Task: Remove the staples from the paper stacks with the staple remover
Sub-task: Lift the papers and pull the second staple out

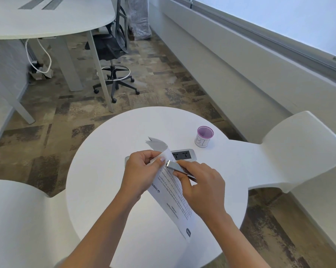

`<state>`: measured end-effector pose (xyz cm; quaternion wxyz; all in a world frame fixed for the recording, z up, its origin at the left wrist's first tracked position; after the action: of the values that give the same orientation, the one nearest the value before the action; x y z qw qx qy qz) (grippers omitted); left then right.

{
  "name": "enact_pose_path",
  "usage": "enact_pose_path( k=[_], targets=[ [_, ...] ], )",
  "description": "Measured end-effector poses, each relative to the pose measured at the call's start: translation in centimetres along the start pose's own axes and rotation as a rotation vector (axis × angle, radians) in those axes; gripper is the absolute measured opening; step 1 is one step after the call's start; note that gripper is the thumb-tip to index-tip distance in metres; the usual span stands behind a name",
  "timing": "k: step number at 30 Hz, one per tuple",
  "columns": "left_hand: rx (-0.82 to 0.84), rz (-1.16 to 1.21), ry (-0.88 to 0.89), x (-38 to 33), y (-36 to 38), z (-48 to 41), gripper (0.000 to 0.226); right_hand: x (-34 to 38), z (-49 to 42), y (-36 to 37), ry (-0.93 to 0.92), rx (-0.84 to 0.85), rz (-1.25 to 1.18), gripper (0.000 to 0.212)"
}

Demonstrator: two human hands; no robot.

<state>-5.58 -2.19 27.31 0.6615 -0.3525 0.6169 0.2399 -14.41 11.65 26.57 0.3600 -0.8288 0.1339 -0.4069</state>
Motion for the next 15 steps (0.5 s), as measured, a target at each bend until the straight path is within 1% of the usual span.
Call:
enact_pose_path(
  k=[5, 8, 11, 13, 15],
  targets=[
    [-0.008, -0.022, 0.018, -0.2, 0.1, 0.3, 0.010, -0.1, 0.2, 0.3, -0.052, -0.066, 0.055, 0.015],
    [-0.010, -0.016, 0.013, -0.1, 0.1, 0.4, 0.010, -0.2, 0.6, 0.9, -0.033, -0.102, 0.001, 0.015],
    [-0.005, 0.002, -0.001, 0.1, 0.1, 0.5, 0.010, -0.5, 1.3, 1.5, 0.086, -0.068, -0.162, 0.018],
    [0.001, 0.025, -0.008, 0.2, 0.2, 0.6, 0.010, -0.5, 1.6, 1.8, 0.192, 0.004, -0.249, 0.026],
    [0.004, 0.031, -0.008, 0.2, 0.2, 0.5, 0.009, -0.5, 1.8, 2.1, 0.273, 0.069, -0.294, 0.027]
  ],
)
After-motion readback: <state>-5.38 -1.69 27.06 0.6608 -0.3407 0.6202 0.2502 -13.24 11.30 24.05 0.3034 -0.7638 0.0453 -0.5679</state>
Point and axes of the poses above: each hand's wrist, its own z-axis away from the middle knuckle, its own y-axis out of the palm, x = y × z, the point moved 2 cm from there along -z, towards the middle knuckle, and after that the axes turned 14 degrees about y, right-handed, at the moved point
